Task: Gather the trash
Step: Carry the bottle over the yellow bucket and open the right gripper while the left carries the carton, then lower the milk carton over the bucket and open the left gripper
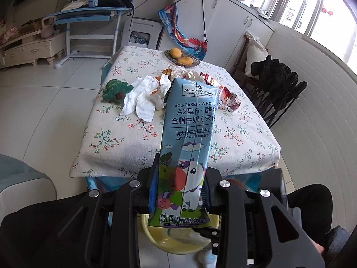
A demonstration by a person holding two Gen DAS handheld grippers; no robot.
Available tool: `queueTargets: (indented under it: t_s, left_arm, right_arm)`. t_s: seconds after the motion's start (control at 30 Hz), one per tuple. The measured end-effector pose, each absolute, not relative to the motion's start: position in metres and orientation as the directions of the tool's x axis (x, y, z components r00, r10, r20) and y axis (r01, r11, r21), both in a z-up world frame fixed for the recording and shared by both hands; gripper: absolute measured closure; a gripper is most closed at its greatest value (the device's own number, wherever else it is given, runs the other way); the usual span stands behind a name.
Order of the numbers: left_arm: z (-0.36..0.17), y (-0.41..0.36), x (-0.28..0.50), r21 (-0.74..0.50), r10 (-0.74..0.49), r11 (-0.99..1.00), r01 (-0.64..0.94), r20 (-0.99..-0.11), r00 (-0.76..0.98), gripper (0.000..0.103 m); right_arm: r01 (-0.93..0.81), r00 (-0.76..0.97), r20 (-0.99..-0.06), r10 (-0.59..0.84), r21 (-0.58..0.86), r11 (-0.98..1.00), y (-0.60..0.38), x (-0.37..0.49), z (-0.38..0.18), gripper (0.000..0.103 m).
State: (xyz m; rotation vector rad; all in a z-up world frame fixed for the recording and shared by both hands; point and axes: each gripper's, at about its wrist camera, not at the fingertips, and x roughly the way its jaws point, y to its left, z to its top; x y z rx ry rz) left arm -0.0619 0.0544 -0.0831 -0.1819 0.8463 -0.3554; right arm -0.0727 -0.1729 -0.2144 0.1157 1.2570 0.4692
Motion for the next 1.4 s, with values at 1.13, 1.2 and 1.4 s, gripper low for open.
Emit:
queueTargets:
  t_s: [1.13,1.2,1.4]
  left_arm:
    - [-0.154,-0.035,-0.097,0.009,-0.209,0.843,0.538,-0.916,0.342,0.053]
    - [-0.147,-0.031,-0.096,0.002,-0.224,0.851,0.524,-0.903,0.366,0.053]
    - [-0.121,-0.004,-0.085,-0.028,-0.245,0.916,0.4,-0.828,0.505,0.049]
  right_arm:
    - [-0.071,0.718,-0.63,0.296,0.356,0.932,-0.255,-0.103,-0.133,0.031]
    - [-0.069,0.719,-0.63,0.293,0.355,0.932,-0.255,-0.103,-0.133,0.031]
    - [-0.067,0.723,-0.63,0.284,0.346,0.936,-0.254,-0.102,-0.133,0.031]
